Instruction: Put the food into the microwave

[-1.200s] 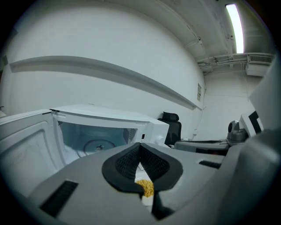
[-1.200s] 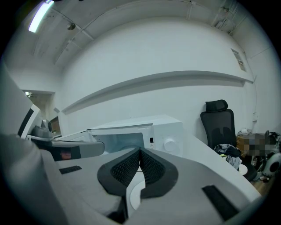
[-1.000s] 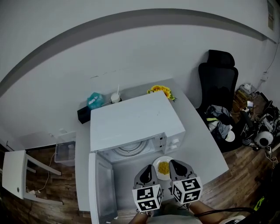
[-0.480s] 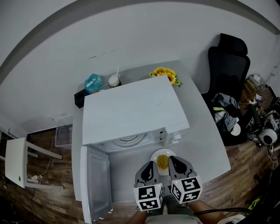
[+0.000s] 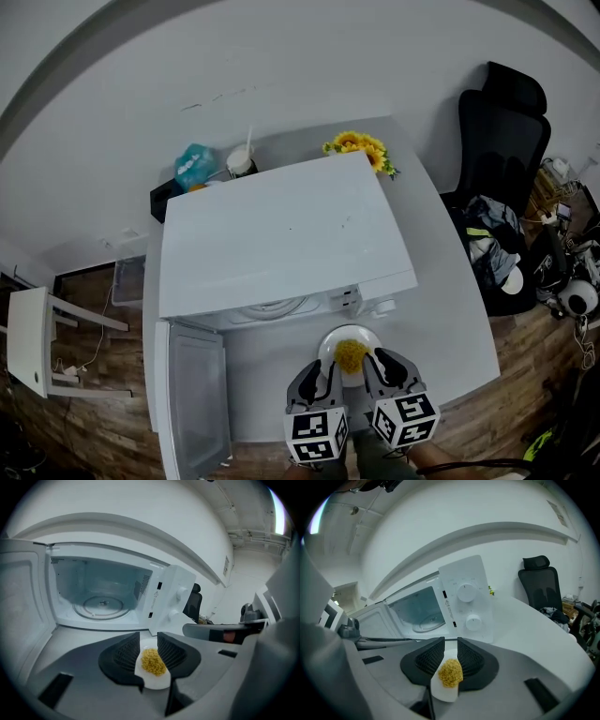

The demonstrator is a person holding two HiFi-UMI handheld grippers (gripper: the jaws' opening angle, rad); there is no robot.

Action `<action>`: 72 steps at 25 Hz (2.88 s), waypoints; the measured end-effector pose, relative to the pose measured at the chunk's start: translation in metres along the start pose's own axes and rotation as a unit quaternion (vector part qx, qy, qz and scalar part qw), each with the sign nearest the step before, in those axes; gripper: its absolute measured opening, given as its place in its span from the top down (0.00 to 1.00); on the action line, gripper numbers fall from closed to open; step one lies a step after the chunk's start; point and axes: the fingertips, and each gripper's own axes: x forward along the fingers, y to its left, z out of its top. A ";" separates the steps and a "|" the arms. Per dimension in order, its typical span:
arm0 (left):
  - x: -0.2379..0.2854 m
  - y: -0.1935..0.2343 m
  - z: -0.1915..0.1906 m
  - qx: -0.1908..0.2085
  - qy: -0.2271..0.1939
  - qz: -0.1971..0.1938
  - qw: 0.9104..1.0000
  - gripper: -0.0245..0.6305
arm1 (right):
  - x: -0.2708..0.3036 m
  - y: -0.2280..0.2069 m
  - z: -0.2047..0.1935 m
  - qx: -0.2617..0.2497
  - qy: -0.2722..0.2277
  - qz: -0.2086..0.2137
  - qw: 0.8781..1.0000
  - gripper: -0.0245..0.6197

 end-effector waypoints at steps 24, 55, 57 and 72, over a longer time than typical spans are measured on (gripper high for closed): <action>0.054 0.046 -0.088 -0.085 0.114 0.045 0.989 0.80 | 0.037 -0.070 -0.089 0.051 0.116 -0.059 0.990 0.85; 0.042 0.050 -0.079 -0.131 0.108 0.058 0.984 0.81 | 0.041 -0.051 -0.084 0.061 0.125 -0.042 0.989 0.87; 0.036 0.053 -0.076 -0.134 0.101 0.062 0.984 0.81 | 0.041 -0.045 -0.079 0.057 0.122 -0.036 0.990 0.87; -0.027 0.095 -0.040 -0.166 0.040 0.111 0.979 0.81 | 0.047 0.028 -0.038 0.014 0.096 0.027 0.995 0.87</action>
